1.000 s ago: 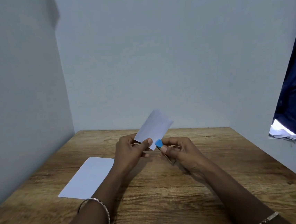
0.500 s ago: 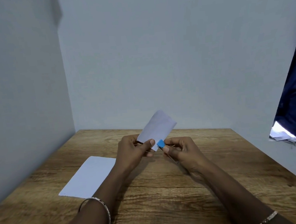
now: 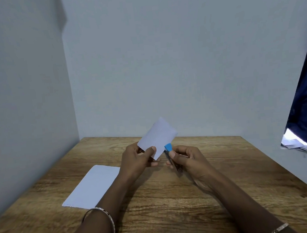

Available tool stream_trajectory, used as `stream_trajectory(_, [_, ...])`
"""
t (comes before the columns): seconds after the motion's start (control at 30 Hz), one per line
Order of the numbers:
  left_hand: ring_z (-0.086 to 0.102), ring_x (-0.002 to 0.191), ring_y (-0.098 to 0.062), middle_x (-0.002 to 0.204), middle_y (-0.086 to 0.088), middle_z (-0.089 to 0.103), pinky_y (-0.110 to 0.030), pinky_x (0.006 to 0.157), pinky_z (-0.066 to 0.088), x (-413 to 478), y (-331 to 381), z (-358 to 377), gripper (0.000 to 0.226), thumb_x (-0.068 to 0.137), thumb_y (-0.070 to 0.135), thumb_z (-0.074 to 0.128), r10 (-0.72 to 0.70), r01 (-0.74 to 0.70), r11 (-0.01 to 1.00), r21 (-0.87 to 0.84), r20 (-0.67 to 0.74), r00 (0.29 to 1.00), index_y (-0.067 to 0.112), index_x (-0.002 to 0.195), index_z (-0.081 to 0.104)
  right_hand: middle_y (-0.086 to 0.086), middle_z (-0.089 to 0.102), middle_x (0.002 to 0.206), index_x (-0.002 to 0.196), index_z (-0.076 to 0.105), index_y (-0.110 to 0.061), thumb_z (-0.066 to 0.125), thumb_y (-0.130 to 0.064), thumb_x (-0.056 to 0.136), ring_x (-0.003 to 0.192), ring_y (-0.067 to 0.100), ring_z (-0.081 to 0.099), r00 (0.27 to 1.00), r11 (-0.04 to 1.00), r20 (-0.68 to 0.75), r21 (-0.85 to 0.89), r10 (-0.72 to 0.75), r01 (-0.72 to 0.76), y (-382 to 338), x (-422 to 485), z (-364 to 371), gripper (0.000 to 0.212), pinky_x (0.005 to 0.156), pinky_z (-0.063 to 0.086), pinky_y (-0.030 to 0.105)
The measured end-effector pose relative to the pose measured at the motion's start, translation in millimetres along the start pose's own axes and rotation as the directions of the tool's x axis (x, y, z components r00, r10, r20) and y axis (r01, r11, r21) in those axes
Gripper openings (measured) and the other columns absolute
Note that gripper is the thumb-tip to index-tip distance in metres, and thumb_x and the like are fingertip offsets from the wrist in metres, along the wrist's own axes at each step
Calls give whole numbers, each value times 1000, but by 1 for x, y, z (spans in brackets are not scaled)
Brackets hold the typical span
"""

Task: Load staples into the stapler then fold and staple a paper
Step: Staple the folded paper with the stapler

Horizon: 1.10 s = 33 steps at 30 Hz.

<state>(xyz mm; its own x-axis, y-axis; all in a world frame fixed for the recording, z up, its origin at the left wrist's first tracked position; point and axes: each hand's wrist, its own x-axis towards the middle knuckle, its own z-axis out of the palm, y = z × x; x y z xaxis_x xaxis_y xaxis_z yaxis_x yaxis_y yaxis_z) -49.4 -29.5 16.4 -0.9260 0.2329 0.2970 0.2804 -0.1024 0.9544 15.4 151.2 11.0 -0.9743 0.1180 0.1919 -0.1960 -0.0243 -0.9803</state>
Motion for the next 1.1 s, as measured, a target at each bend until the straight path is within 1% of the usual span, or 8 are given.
stream_trajectory(0.1, [80, 71, -27, 75, -4, 79, -24, 56, 60, 2, -3, -1, 6, 94, 12, 69, -18, 19, 999, -44, 39, 999, 15, 98, 67, 15, 71, 91, 115, 74, -2, 66, -16, 97, 80, 19, 66, 1000, 1000, 15, 26, 1, -1, -3, -2, 2, 24, 73, 54, 29])
stream_trajectory(0.23, [80, 80, -32, 49, 1, 62, -26, 60, 61, 1, -6, 0, 17, 92, 4, 70, -20, 30, 991, -133, 80, 997, 13, 79, 64, 17, 65, 86, 117, 71, 4, 62, -13, 100, 73, 18, 60, 999, 1000, 37, 21, -10, 9, -6, -4, 4, 26, 71, 51, 29])
stream_trajectory(0.3, [79, 81, -30, 58, -5, 68, -27, 62, 62, 1, -6, 0, 9, 88, -2, 74, -8, 30, 979, -200, 112, 994, 5, 89, 69, 18, 65, 87, 118, 70, 6, 62, -12, 100, 73, 19, 61, 999, 1000, 35, 29, -7, 6, -7, -5, 5, 26, 72, 51, 30])
stream_trajectory(0.4, [78, 76, -24, 74, -12, 77, -26, 65, 61, 0, -4, -2, 27, 84, -4, 78, -1, 34, 969, -245, 136, 991, 1, 109, 69, 18, 67, 89, 119, 69, 6, 62, -12, 100, 74, 18, 64, 1000, 999, 23, 35, -3, 2, -8, -6, 5, 27, 73, 52, 30])
stream_trajectory(0.6, [75, 72, -23, 79, -20, 77, -25, 65, 61, -1, -6, -2, 21, 83, -1, 78, -5, 30, 974, -225, 109, 994, -4, 104, 72, 17, 67, 90, 117, 70, 6, 63, -12, 99, 73, 17, 65, 999, 999, 36, 33, -4, 3, -7, -6, 4, 27, 68, 53, 26])
stream_trajectory(0.8, [78, 72, -24, 65, -6, 75, -28, 65, 61, 0, -5, 1, 14, 90, -1, 72, 23, -14, 997, -80, 115, 993, -2, 103, 71, 18, 68, 86, 111, 73, 5, 66, -12, 97, 78, 23, 62, 1000, 999, 15, 39, -1, 0, -7, -6, 4, 23, 78, 52, 33])
stream_trajectory(0.9, [80, 75, -28, 52, 2, 66, -32, 68, 64, -1, -4, 3, 14, 93, 2, 69, 53, -49, 998, -37, 105, 993, 10, 104, 71, 22, 65, 85, 110, 73, 6, 65, -11, 97, 81, 30, 58, 1000, 1000, 11, 31, 2, -3, -6, -5, 2, 23, 82, 48, 39])
stream_trajectory(1.1, [80, 75, -29, 62, -18, 67, -28, 64, 63, 0, -1, 4, 14, 93, 2, 69, 67, -64, 998, -26, 94, 993, 14, 99, 72, 19, 70, 88, 111, 73, 6, 66, -11, 97, 81, 25, 62, 1000, 1000, 18, 24, 0, -1, -6, -5, 2, 23, 78, 52, 32])
